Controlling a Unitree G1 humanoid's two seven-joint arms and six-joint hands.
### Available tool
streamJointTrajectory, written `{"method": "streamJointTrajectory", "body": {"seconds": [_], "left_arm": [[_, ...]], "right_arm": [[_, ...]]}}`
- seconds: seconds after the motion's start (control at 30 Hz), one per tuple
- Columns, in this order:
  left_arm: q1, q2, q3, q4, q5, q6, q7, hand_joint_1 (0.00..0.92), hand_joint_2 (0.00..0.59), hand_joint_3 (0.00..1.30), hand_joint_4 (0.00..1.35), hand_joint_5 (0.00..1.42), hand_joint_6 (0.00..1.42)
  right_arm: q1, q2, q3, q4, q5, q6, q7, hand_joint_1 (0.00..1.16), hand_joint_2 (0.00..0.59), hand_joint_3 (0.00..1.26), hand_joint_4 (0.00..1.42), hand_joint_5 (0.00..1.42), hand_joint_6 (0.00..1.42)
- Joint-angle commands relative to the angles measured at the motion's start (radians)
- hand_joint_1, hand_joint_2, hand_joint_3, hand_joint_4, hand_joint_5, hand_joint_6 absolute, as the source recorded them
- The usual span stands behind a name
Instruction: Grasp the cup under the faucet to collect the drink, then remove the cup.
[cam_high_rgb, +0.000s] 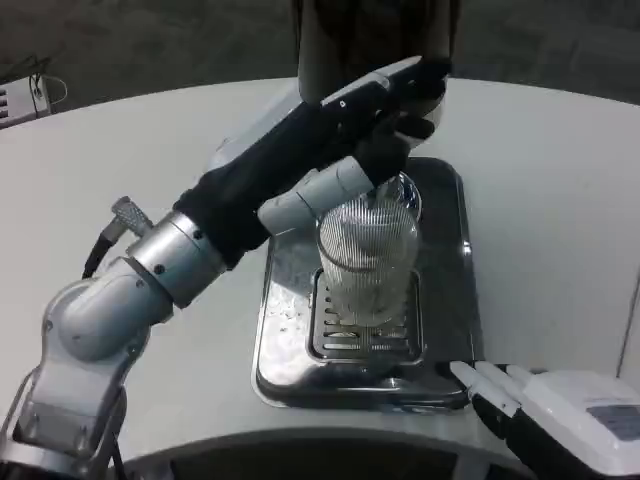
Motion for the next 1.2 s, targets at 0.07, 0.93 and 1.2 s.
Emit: {"method": "streamJointTrajectory", "body": {"seconds": [0.07, 0.93, 1.2], "left_arm": [[-0.024, 0.016, -0.044, 0.029, 0.047, -0.021, -0.061, 0.0, 0.055, 0.13, 0.11, 0.24, 0.3], [-0.048, 0.075, -0.141, 0.065, 0.293, -0.213, -0.021, 0.0, 0.0, 0.11, 0.1, 0.21, 0.25], [-0.056, 0.074, -0.141, 0.08, 0.284, -0.214, -0.018, 0.0, 0.0, 0.11, 0.1, 0.21, 0.25]], "right_arm": [[0.025, 0.028, -0.034, -0.016, 0.011, -0.039, 0.002, 0.48, 0.48, 0.02, 0.0, 0.0, 0.0], [0.029, 0.153, -0.276, 0.129, 0.604, 0.128, -0.278, 0.71, 0.245, 0.0, 0.0, 0.04, 0.06], [-0.05, 0.125, -0.229, 0.313, 0.706, 0.056, -0.493, 0.72, 0.238, 0.0, 0.0, 0.04, 0.06]]}}
